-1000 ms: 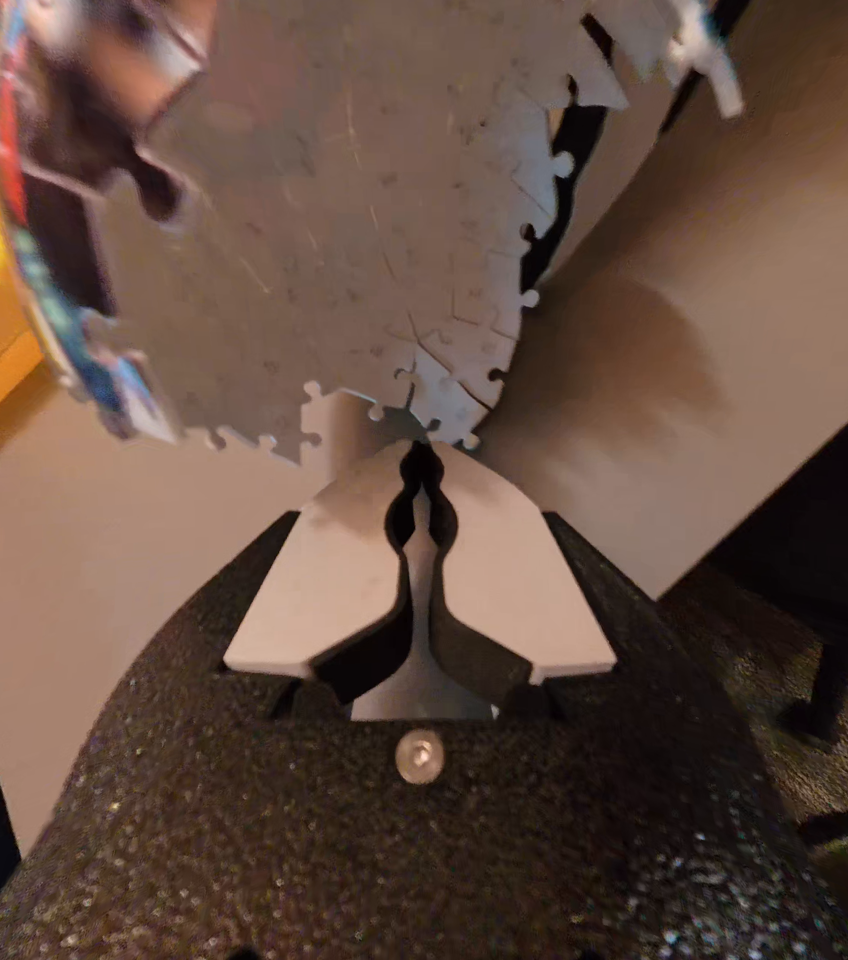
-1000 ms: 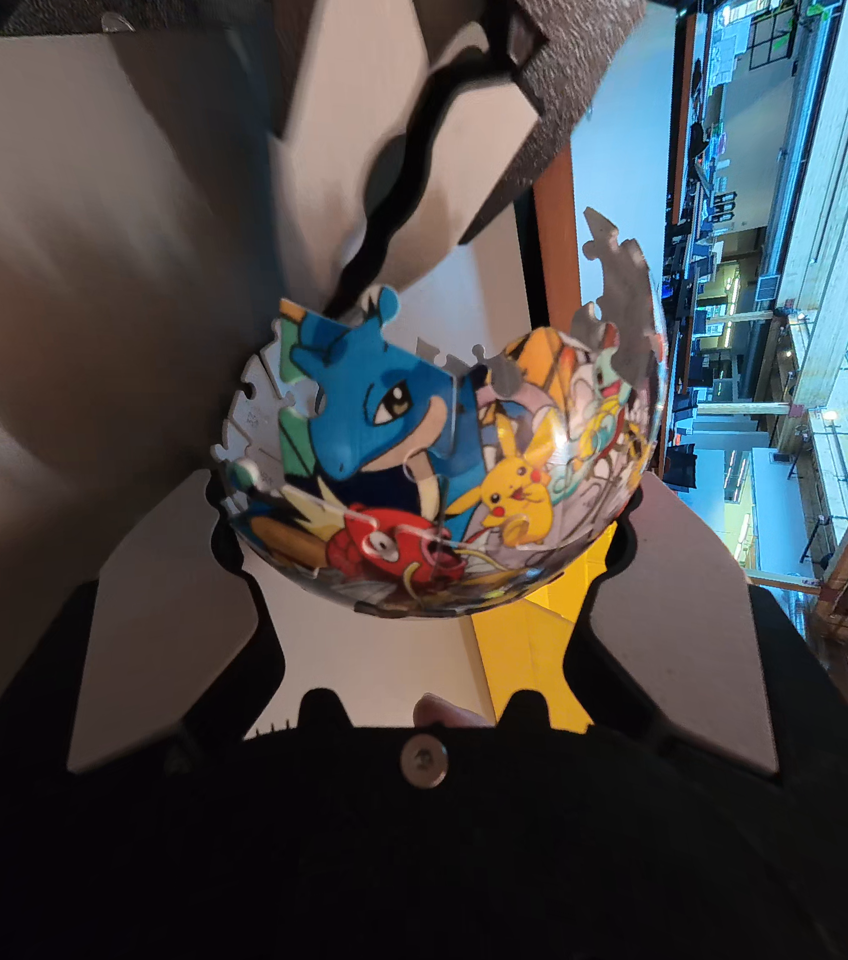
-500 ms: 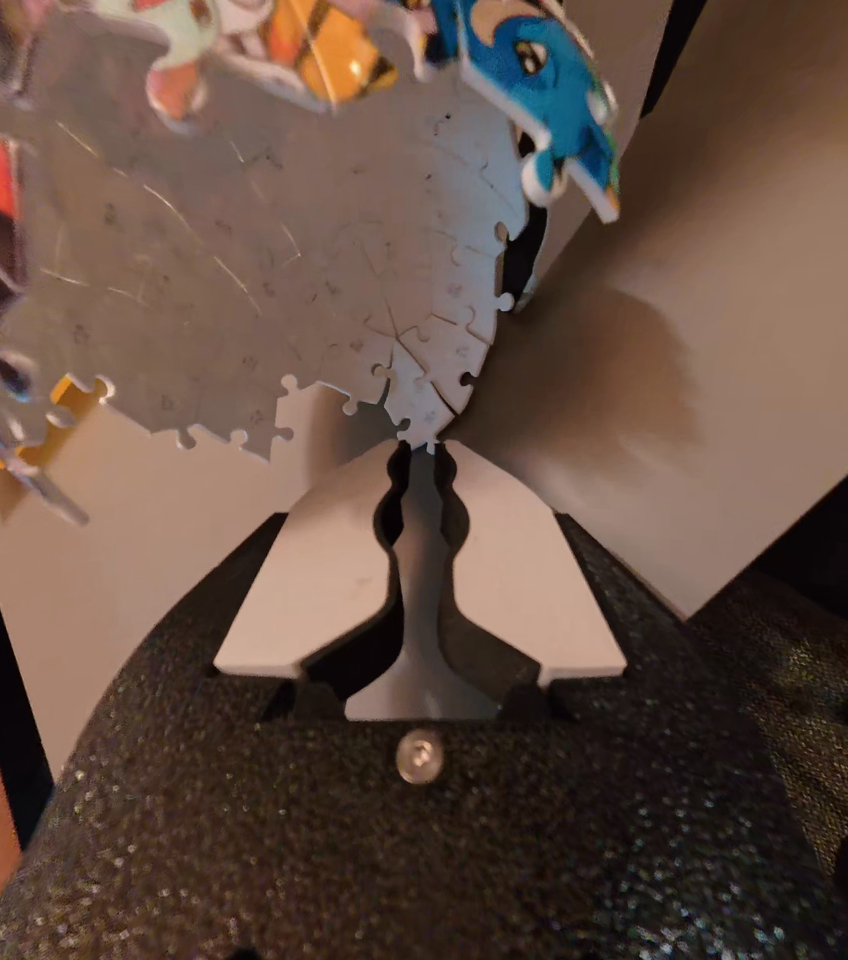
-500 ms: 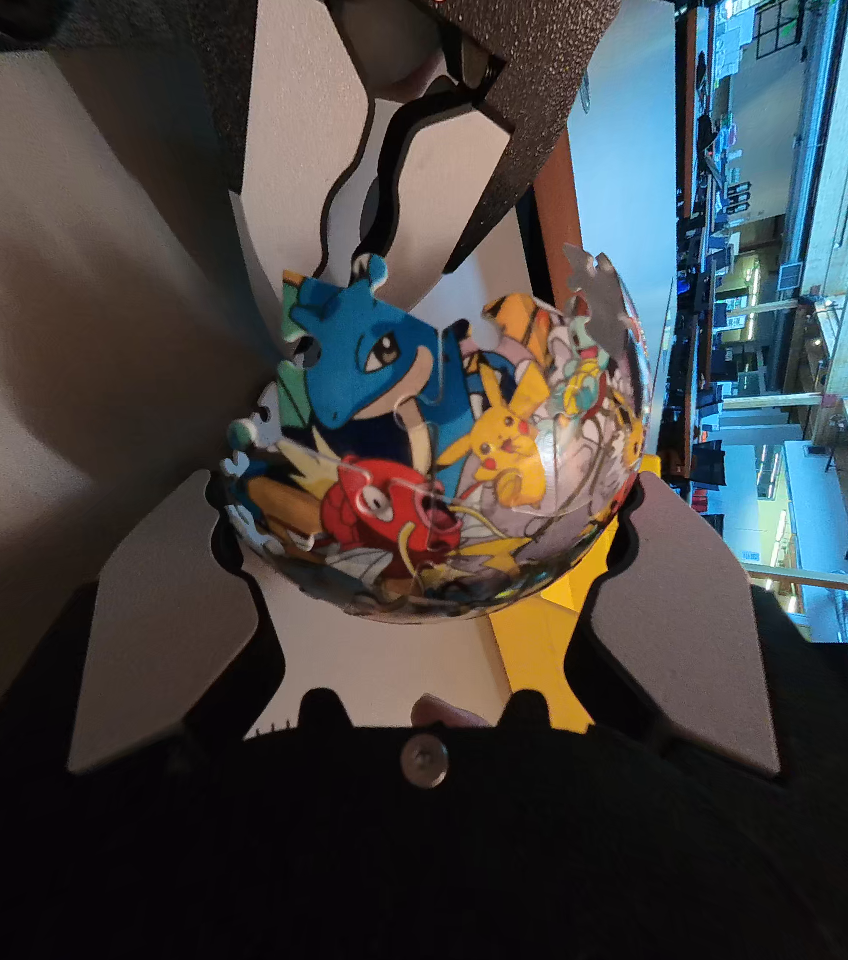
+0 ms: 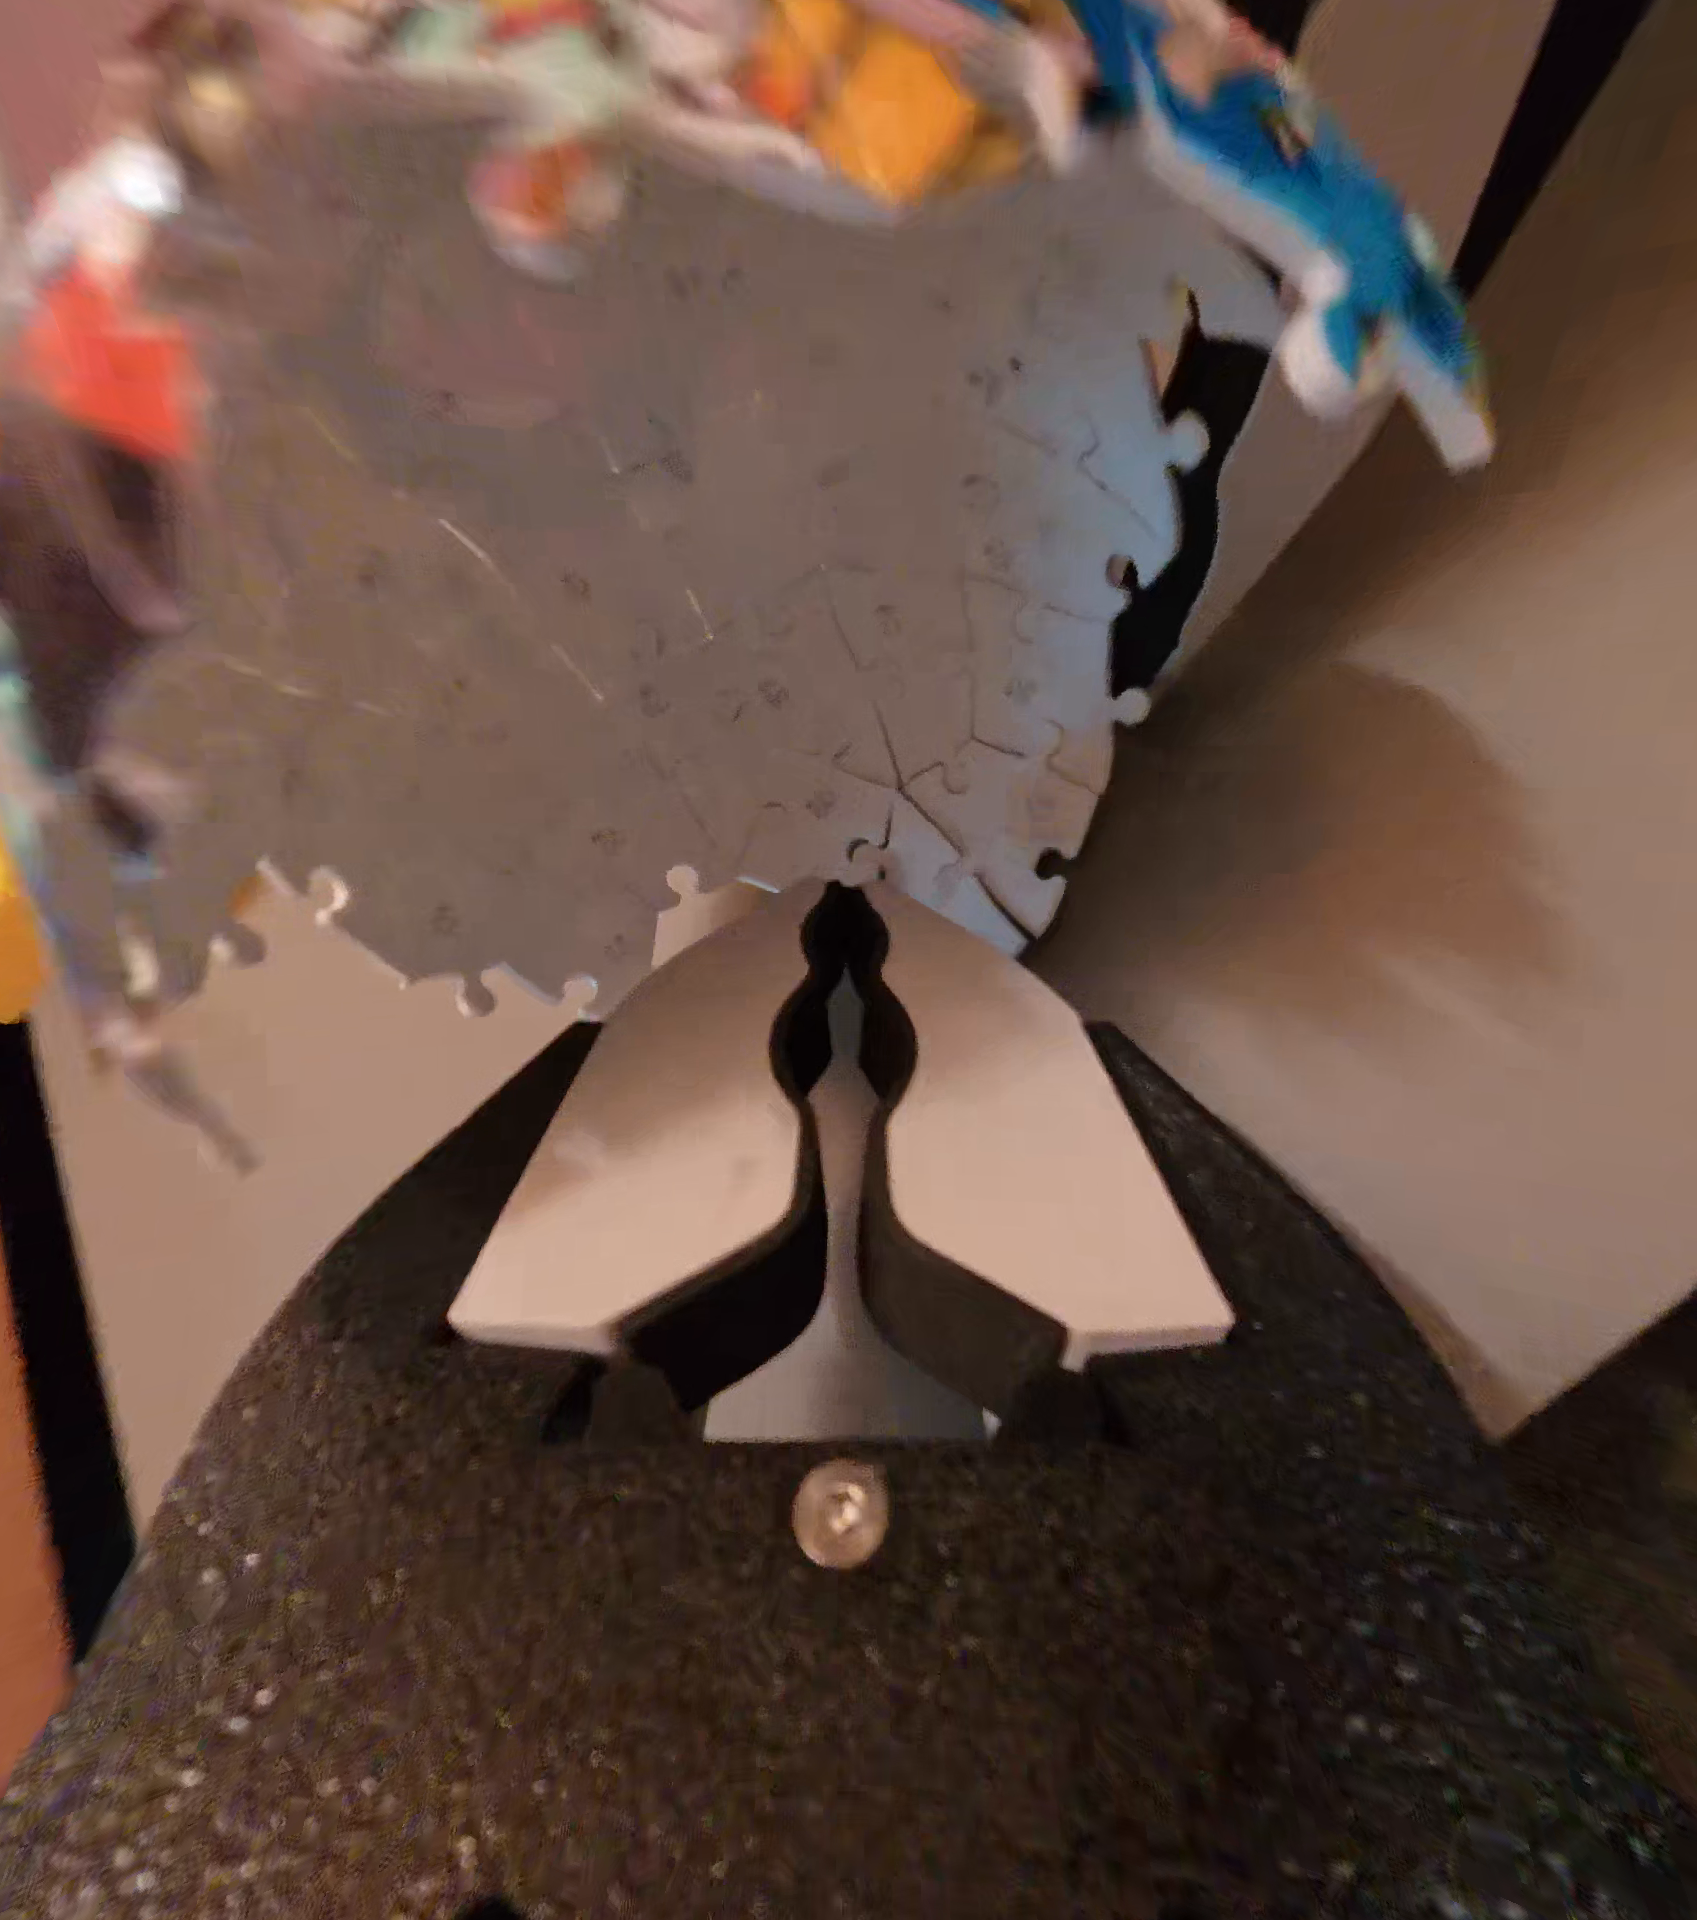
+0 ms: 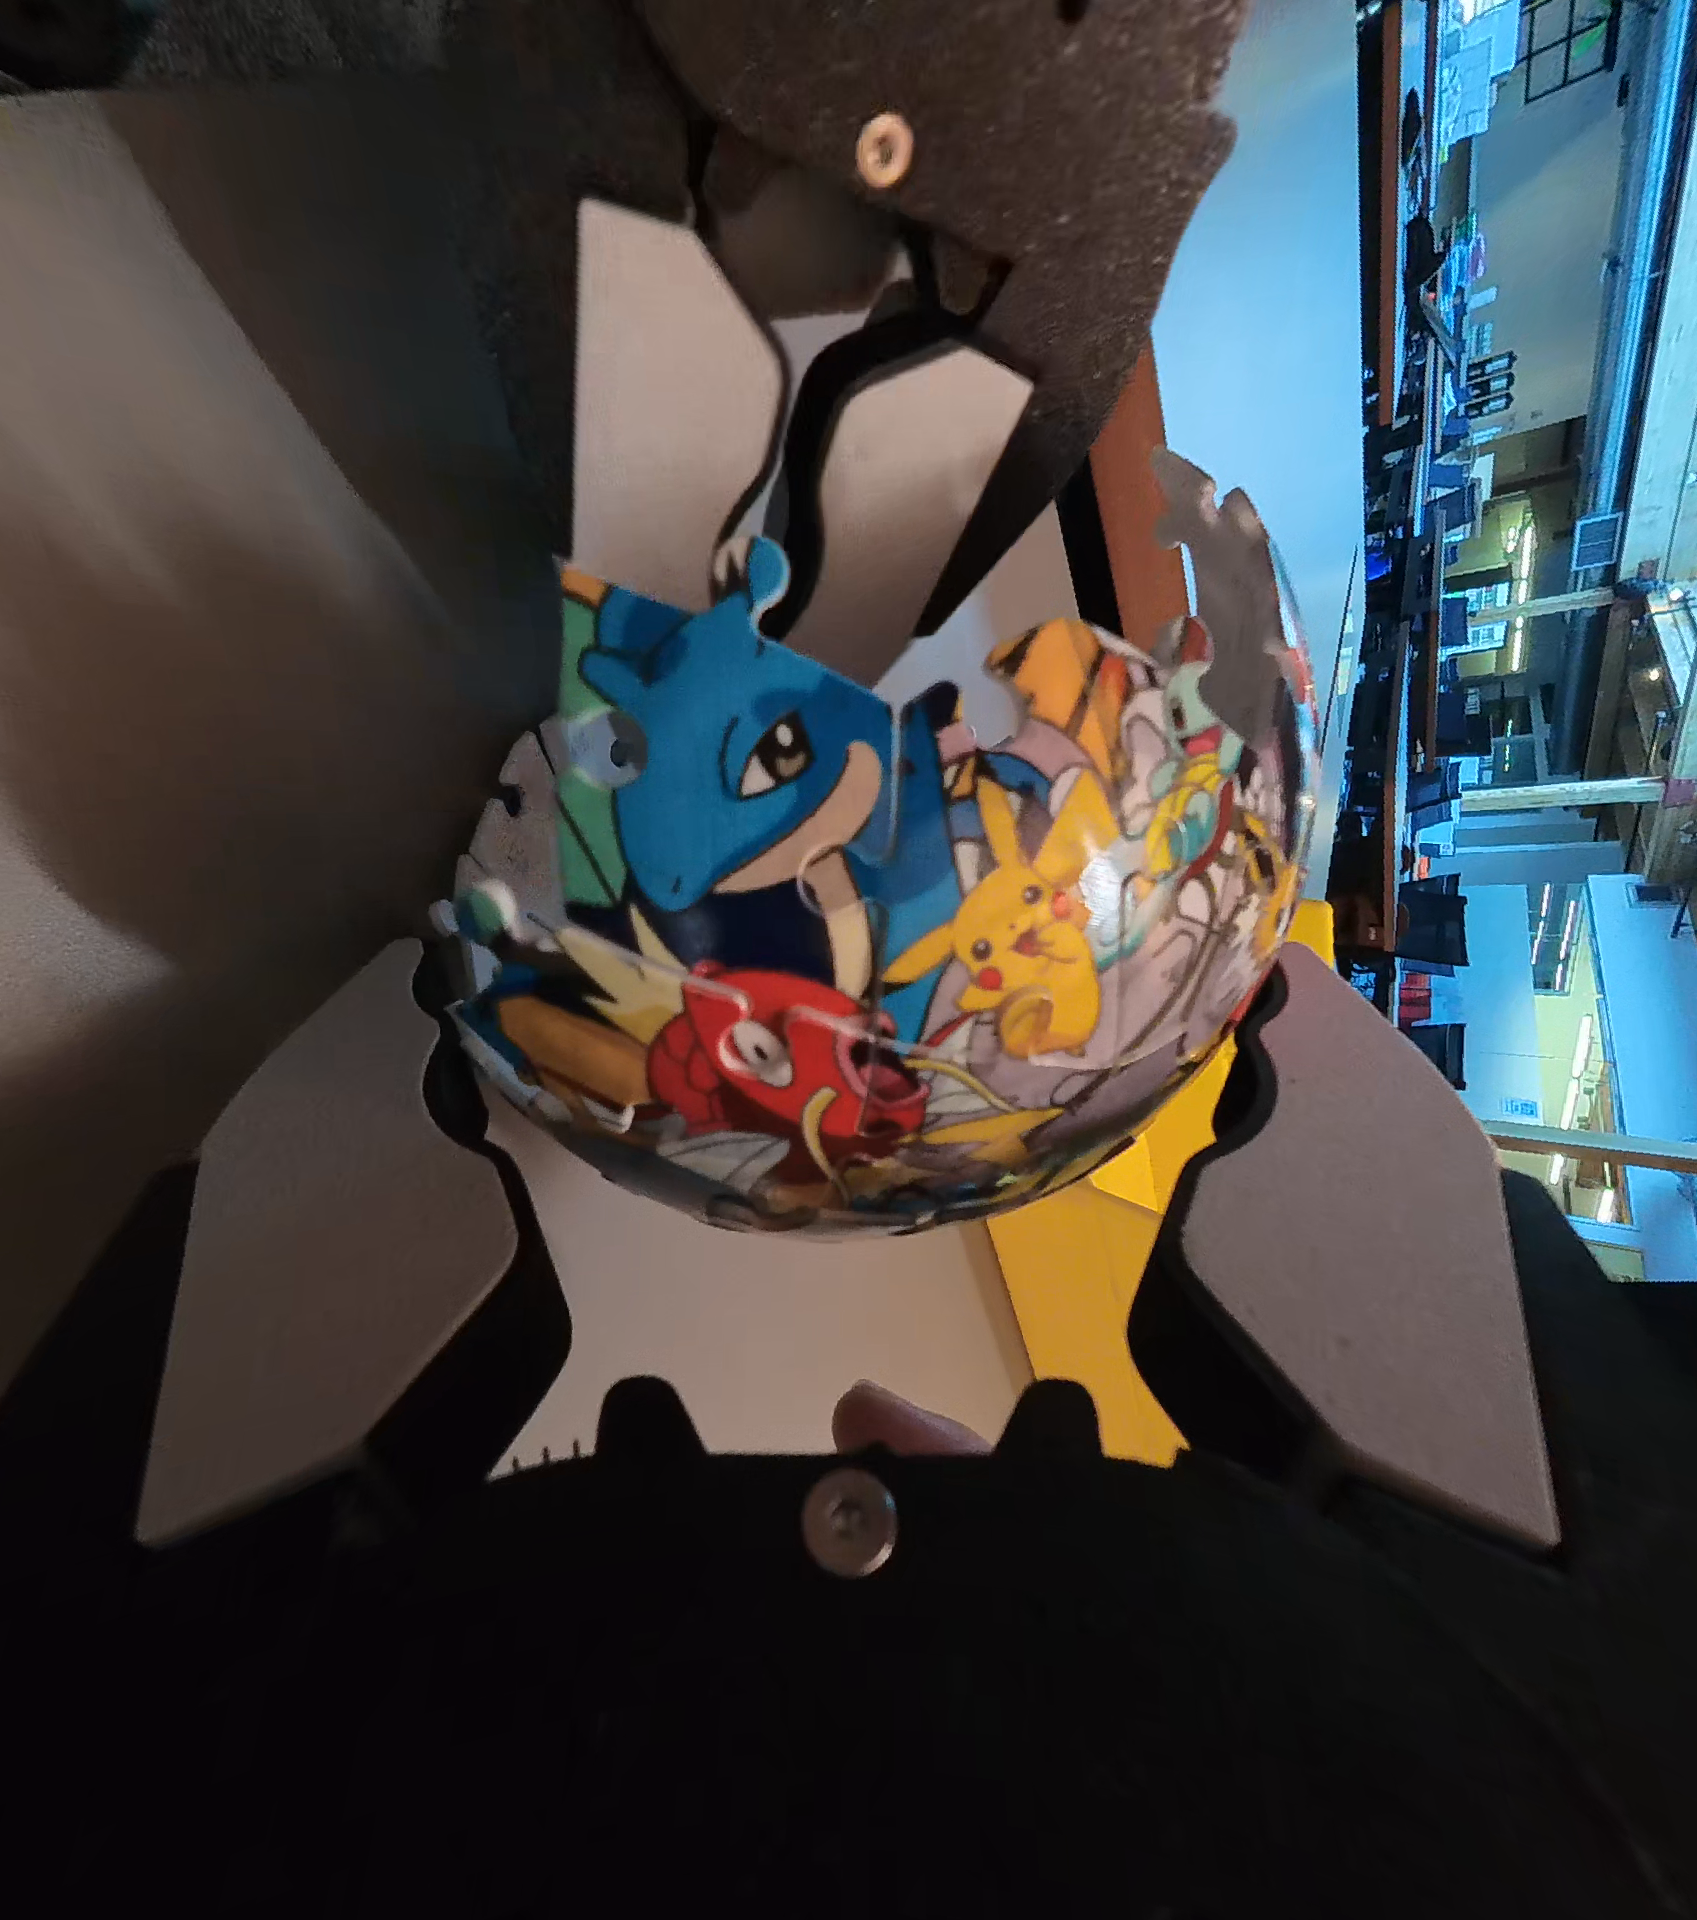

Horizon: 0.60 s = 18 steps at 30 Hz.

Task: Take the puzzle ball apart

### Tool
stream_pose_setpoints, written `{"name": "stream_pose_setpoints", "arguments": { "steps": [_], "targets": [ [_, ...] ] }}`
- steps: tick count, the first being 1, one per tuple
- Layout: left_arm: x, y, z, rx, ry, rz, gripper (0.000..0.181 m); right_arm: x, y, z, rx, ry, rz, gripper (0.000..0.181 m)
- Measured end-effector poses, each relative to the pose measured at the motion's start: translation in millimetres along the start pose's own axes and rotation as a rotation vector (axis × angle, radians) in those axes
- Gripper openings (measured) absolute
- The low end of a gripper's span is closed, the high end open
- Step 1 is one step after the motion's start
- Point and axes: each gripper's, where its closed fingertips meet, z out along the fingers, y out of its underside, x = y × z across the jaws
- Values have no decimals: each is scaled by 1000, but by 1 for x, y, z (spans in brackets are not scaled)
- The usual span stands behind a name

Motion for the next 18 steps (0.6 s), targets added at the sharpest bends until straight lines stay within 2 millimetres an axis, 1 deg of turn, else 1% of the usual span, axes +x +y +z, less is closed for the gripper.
{"name": "stream_pose_setpoints", "arguments": {
  "steps": [2,3,6,8,10,12,14,18],
  "targets": [
    [-3,4,4,-34,-50,120,0,0,1,0,4,-1,7,138],
    [-4,2,5,-26,-76,157,0,0,1,0,5,-1,8,138],
    [-1,-4,8,10,-64,192,0,0,1,-1,6,-4,7,138],
    [-4,-2,9,-6,-72,221,0,0,1,-1,8,-9,7,138],
    [-5,-6,9,16,-62,211,0,0,1,-1,11,-12,7,139],
    [-1,-10,11,42,-6,161,0,-1,2,-1,15,-14,16,139],
    [0,-8,14,21,35,122,0,-1,2,-1,19,-22,21,139],
    [0,-6,15,15,71,110,0,-1,2,0,17,-39,20,139]
  ]
}}
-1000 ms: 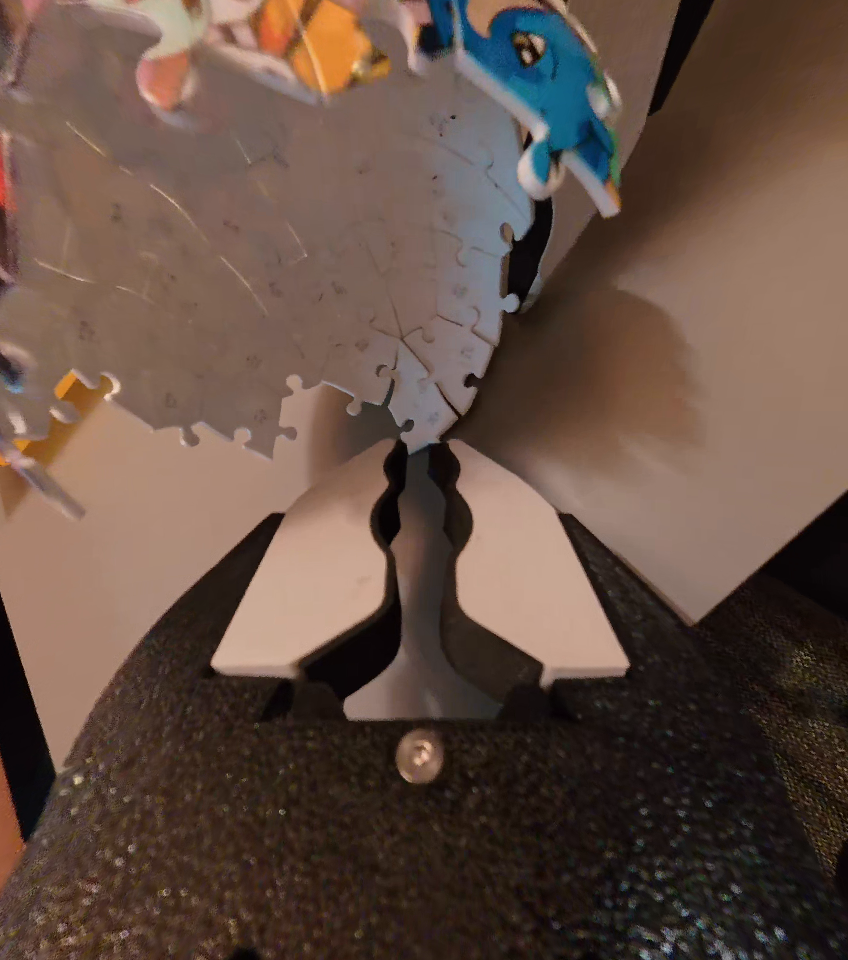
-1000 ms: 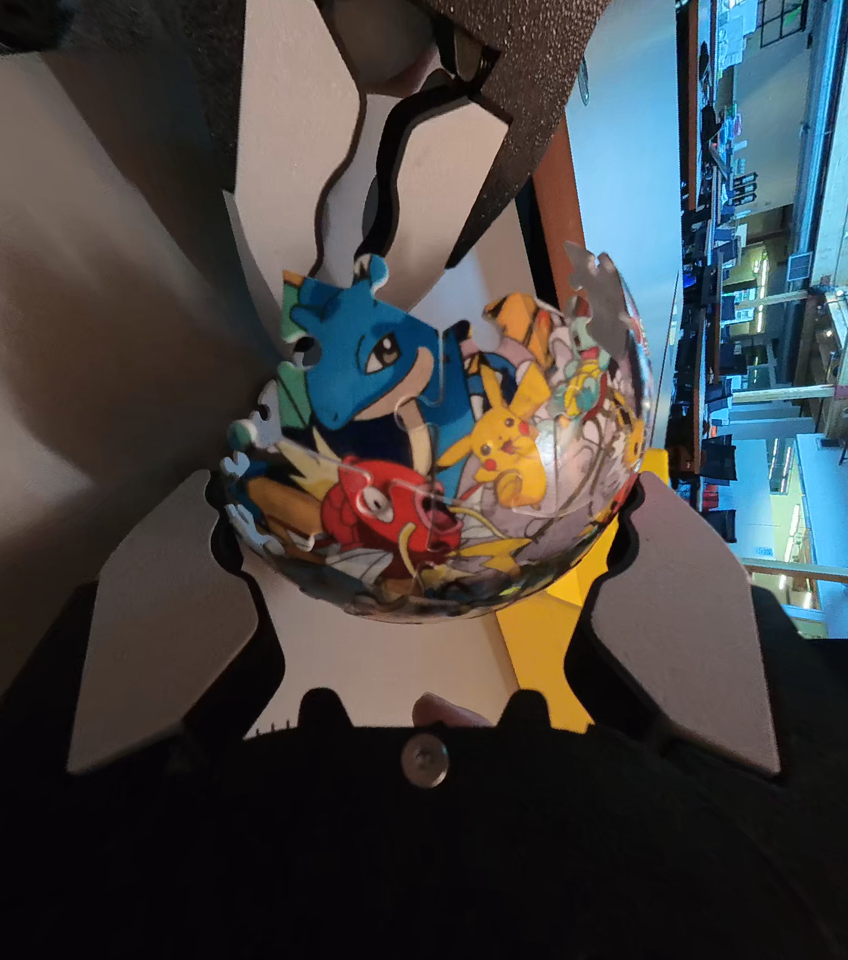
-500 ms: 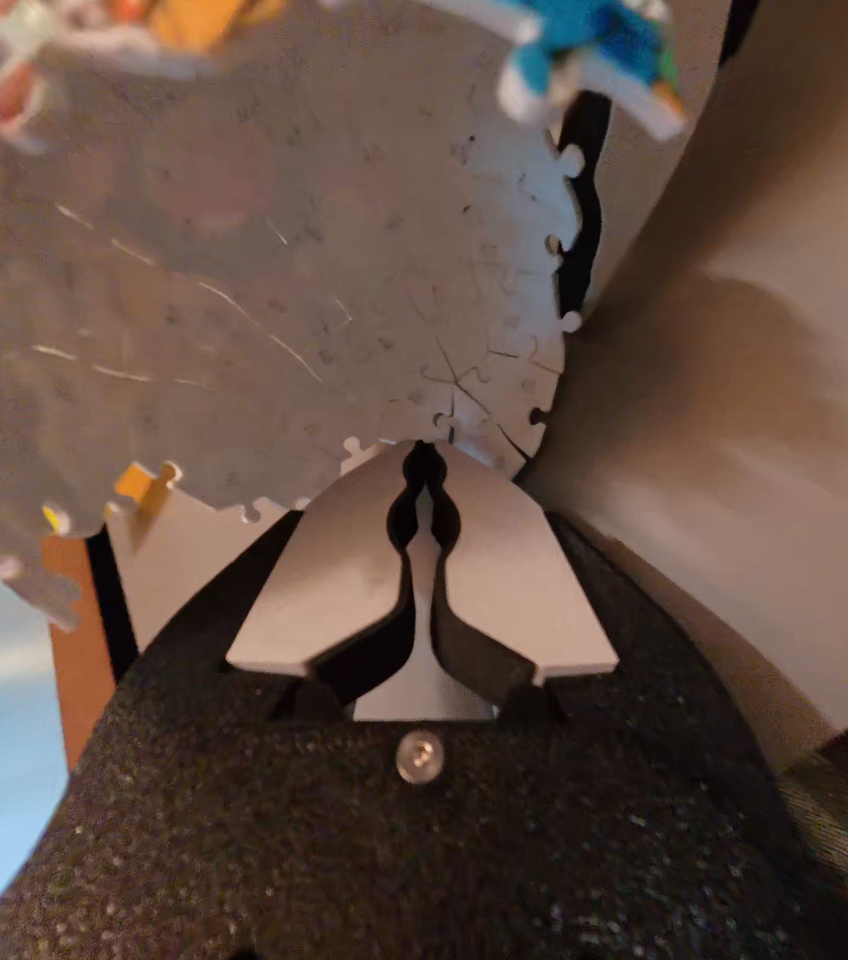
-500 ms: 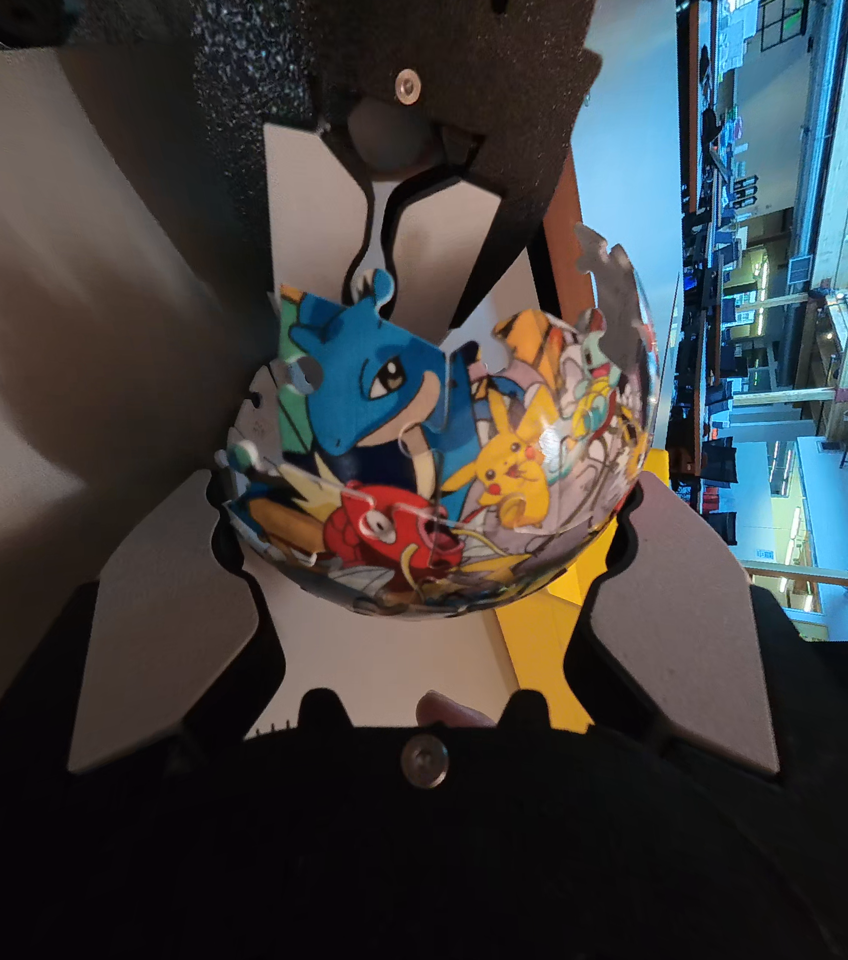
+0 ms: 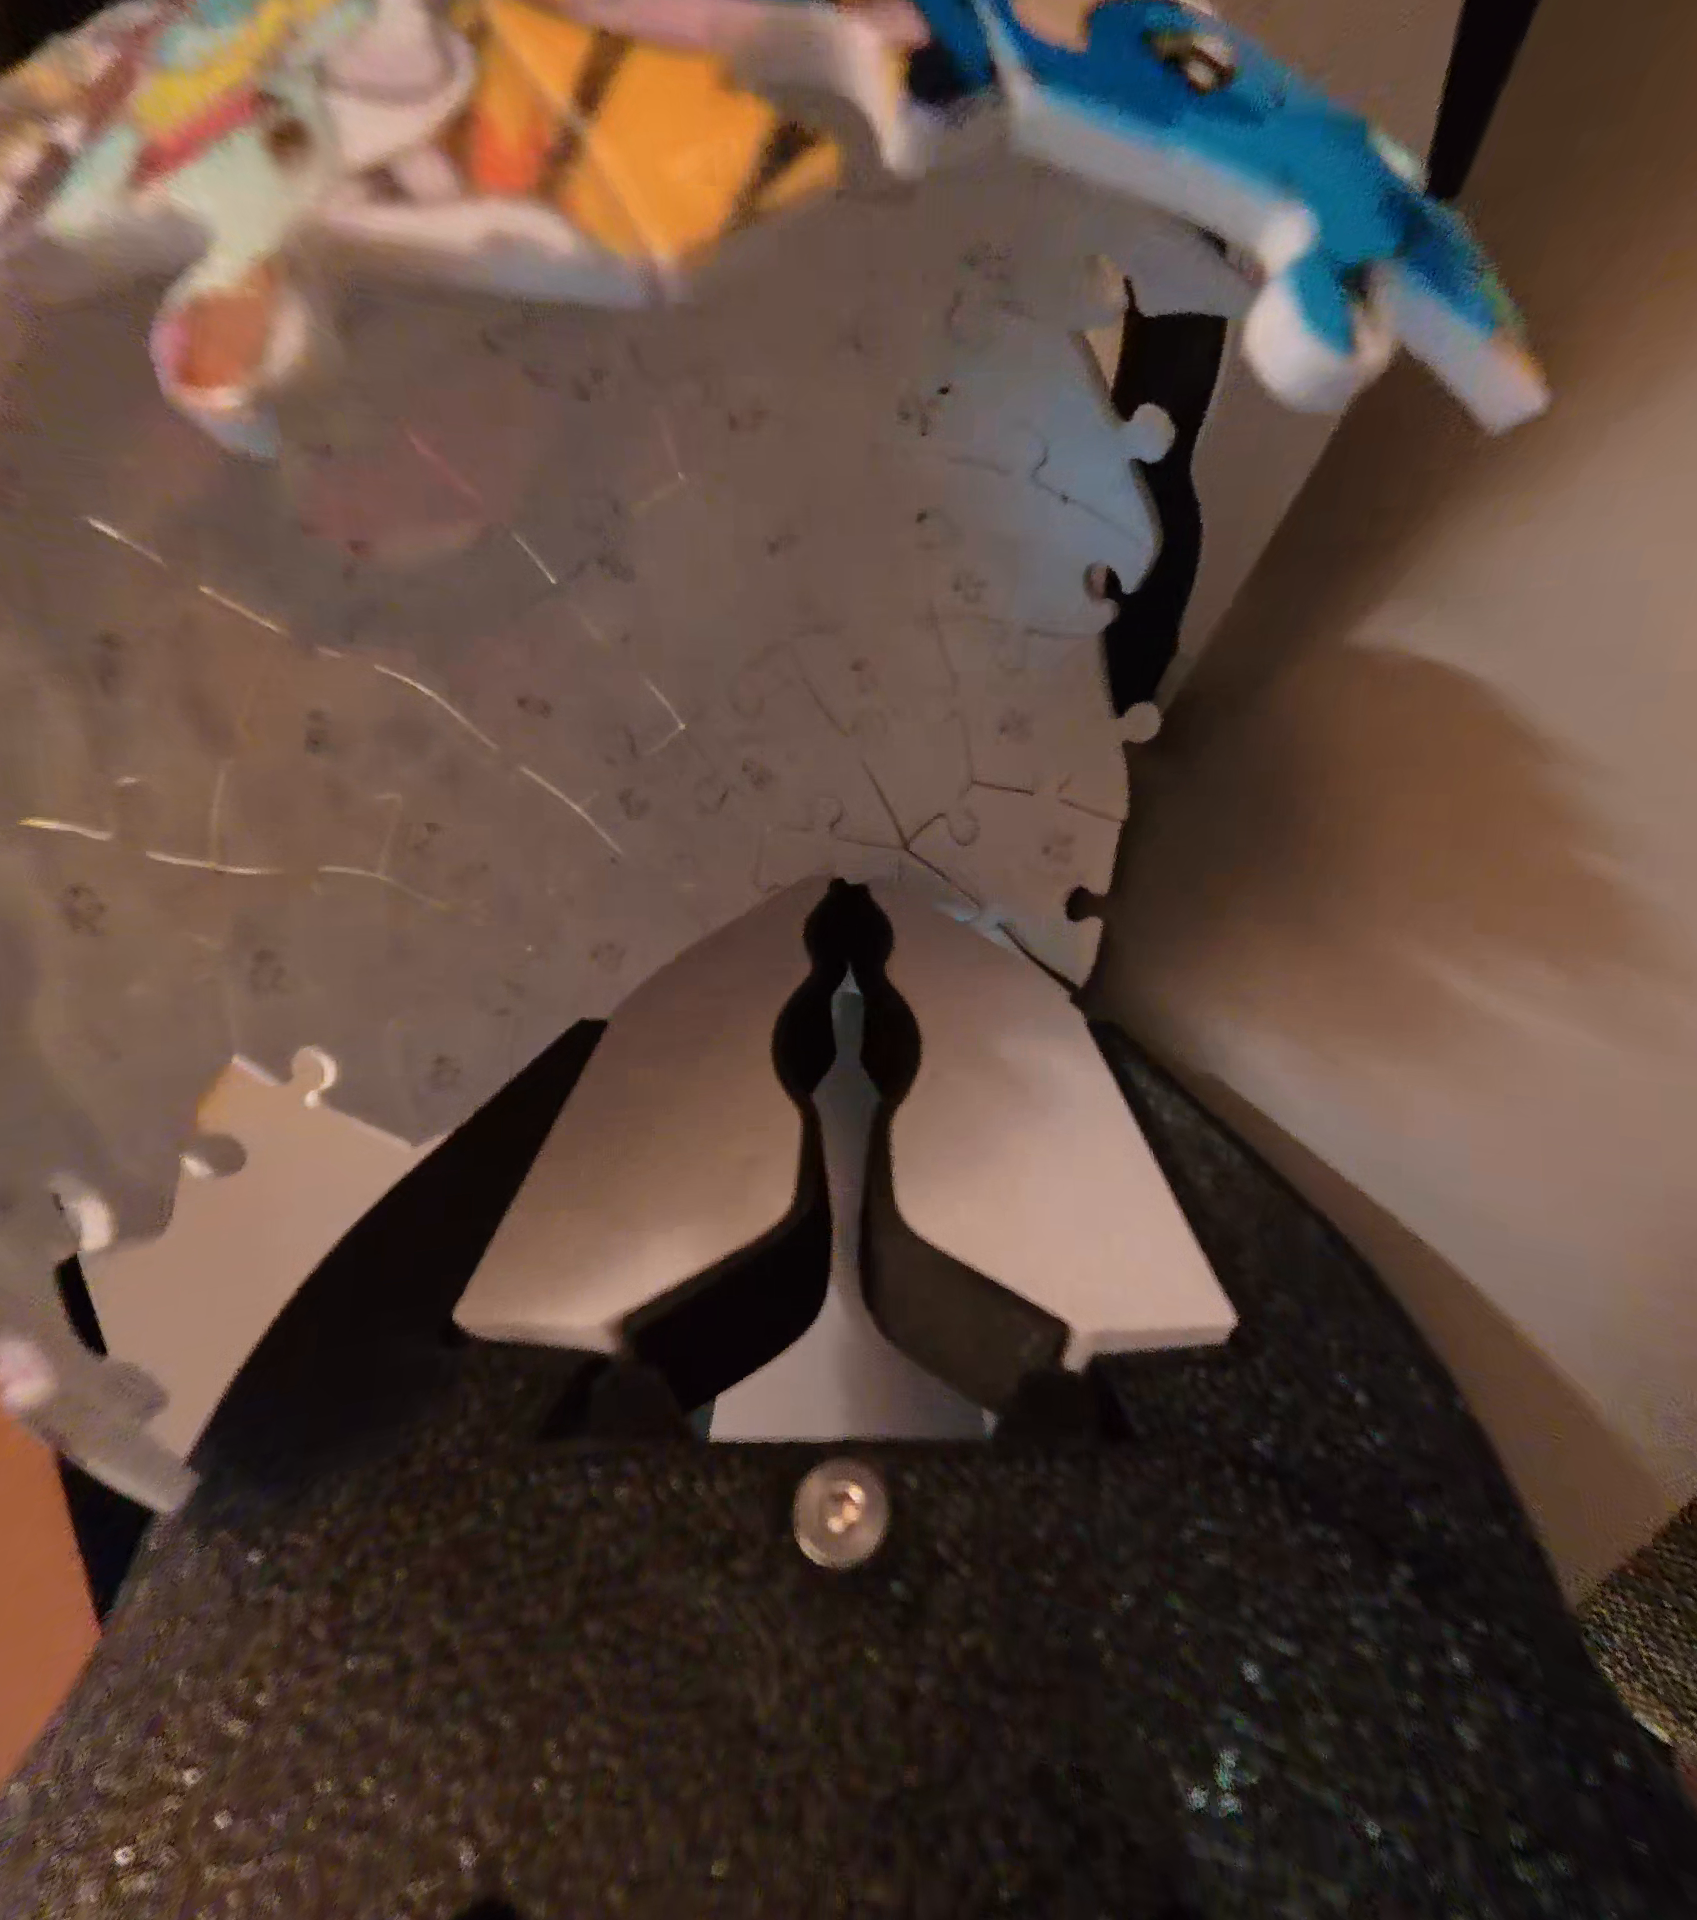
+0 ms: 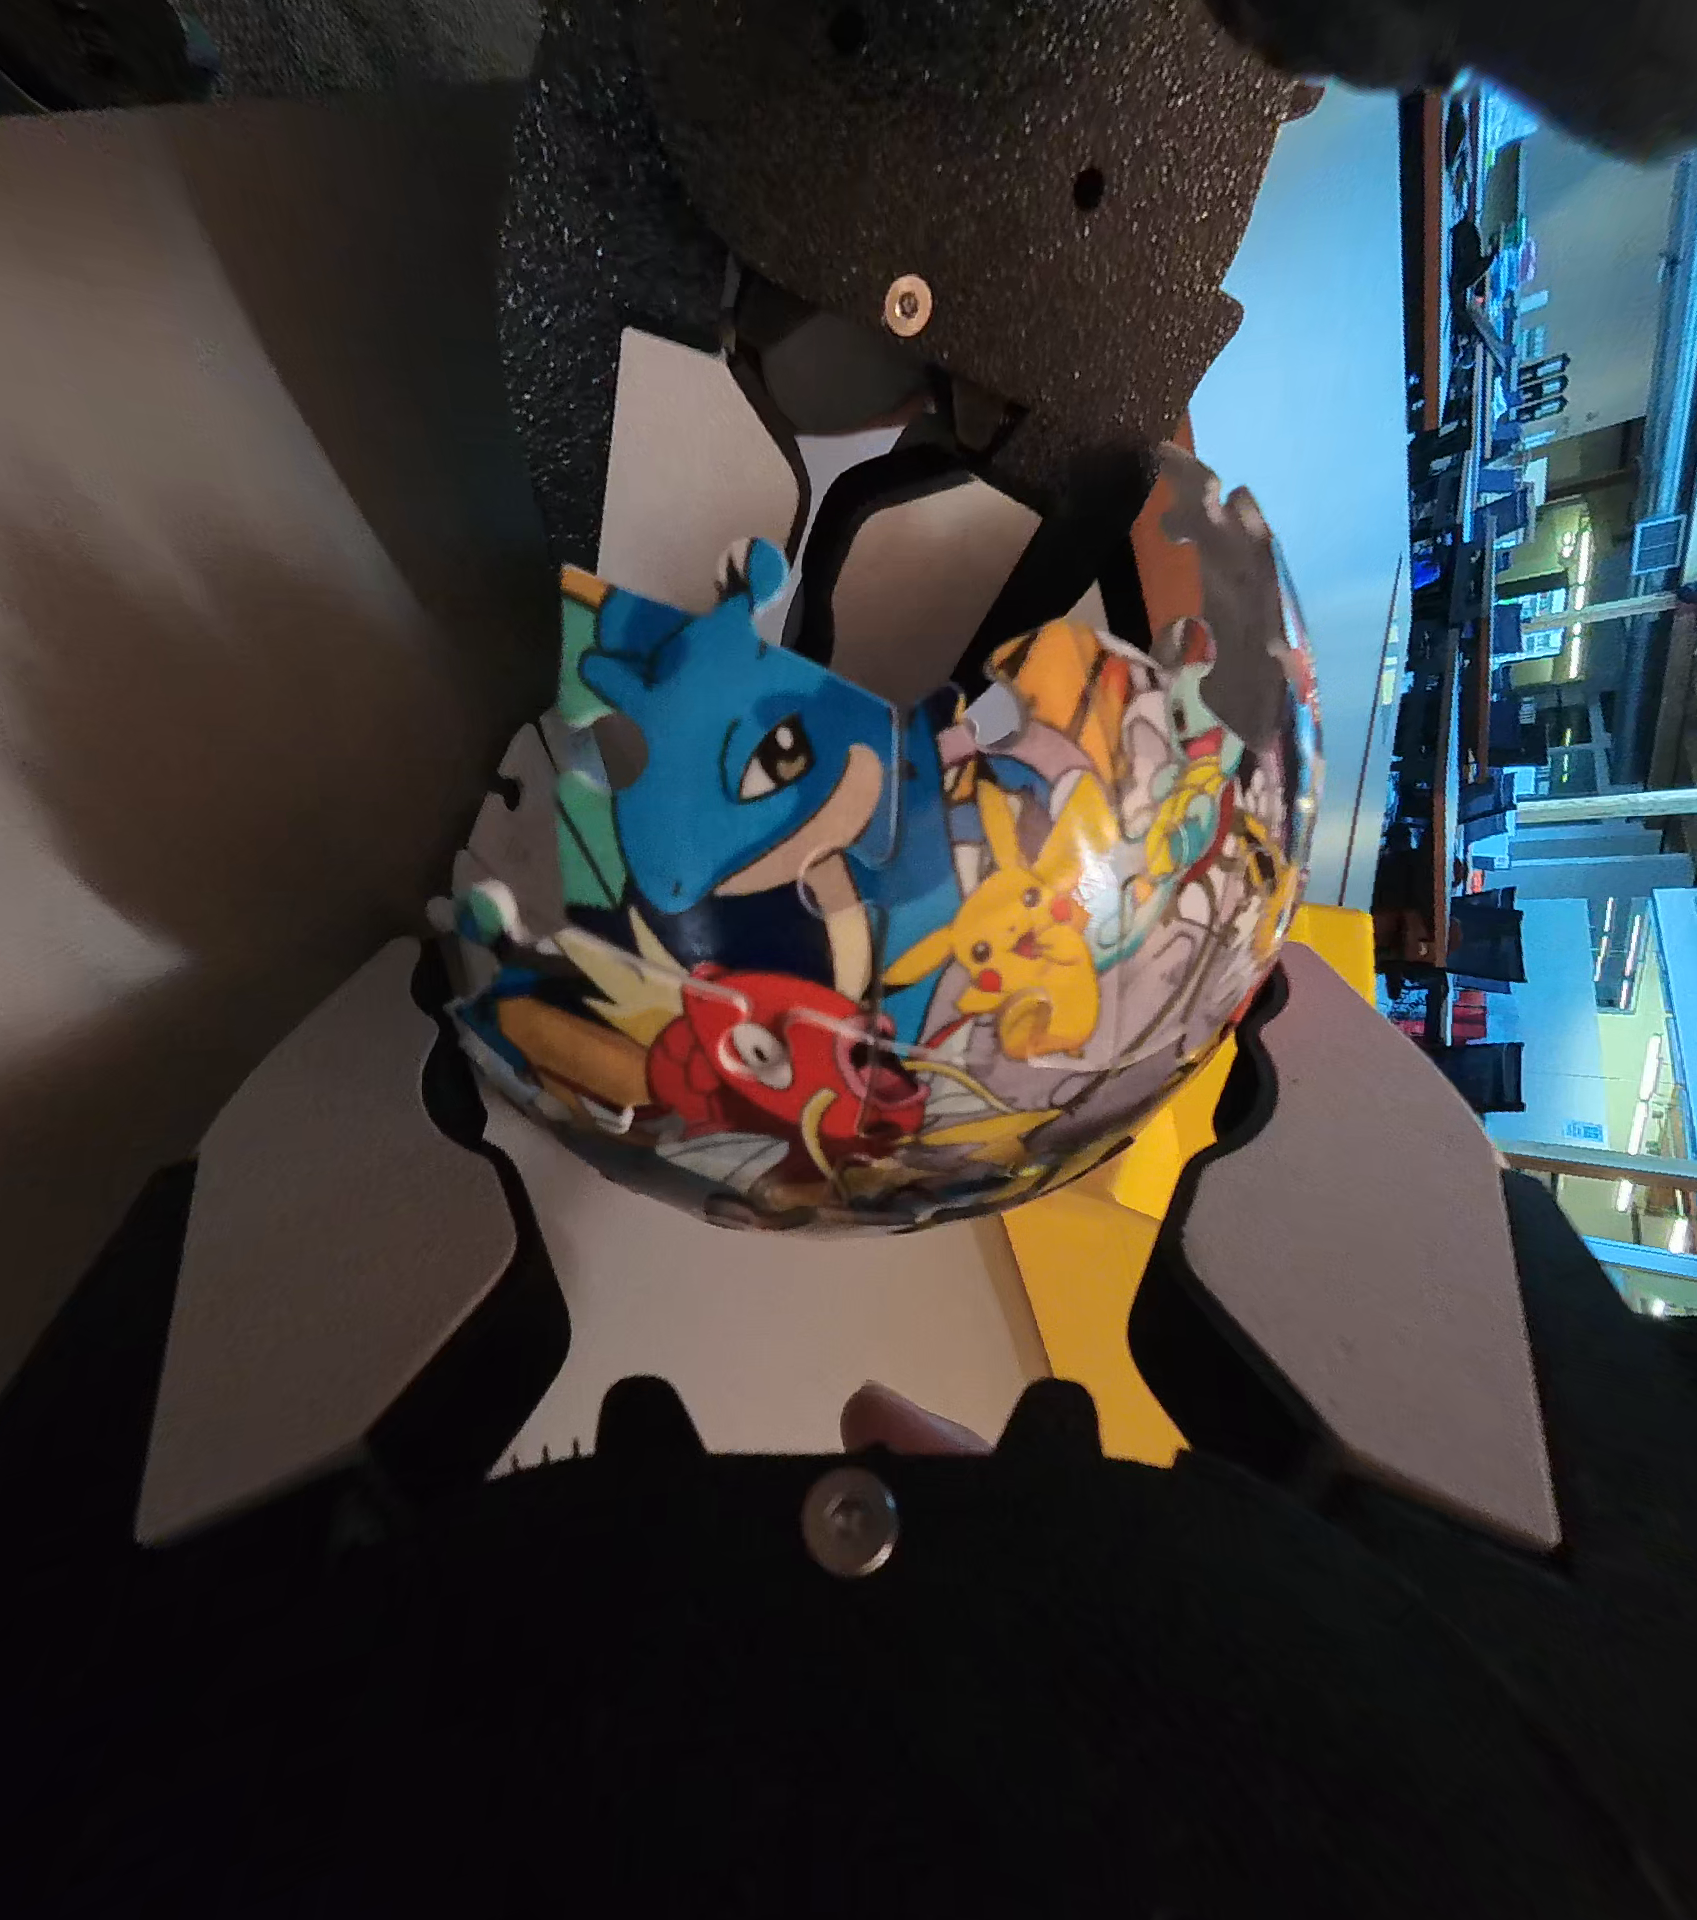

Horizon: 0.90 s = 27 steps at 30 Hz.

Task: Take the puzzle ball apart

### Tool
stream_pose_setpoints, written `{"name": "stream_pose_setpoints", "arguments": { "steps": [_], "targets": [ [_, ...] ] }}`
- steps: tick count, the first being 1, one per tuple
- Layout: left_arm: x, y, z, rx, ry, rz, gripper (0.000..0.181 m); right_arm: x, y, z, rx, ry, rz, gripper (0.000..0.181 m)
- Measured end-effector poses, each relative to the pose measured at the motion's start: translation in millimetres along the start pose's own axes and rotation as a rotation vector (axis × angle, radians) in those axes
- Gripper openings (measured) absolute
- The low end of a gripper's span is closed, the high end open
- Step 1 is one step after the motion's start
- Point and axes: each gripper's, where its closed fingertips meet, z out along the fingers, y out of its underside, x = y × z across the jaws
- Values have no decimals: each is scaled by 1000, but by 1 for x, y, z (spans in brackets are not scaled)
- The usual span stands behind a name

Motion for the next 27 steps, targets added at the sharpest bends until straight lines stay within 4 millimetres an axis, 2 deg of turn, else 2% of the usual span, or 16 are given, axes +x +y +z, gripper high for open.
{"name": "stream_pose_setpoints", "arguments": {
  "steps": [8,12,18,27],
  "targets": [
    [3,1,0,-13,4,86,0,0,0,-1,-7,-5,-6,139],
    [0,0,-6,47,-16,19,0,0,1,-1,-12,-3,-9,139],
    [-6,12,-21,31,-69,-12,0,-1,1,-2,-15,-3,-14,139],
    [0,0,-4,8,-82,103,0,-1,2,-2,-19,-12,-6,139]
  ]
}}
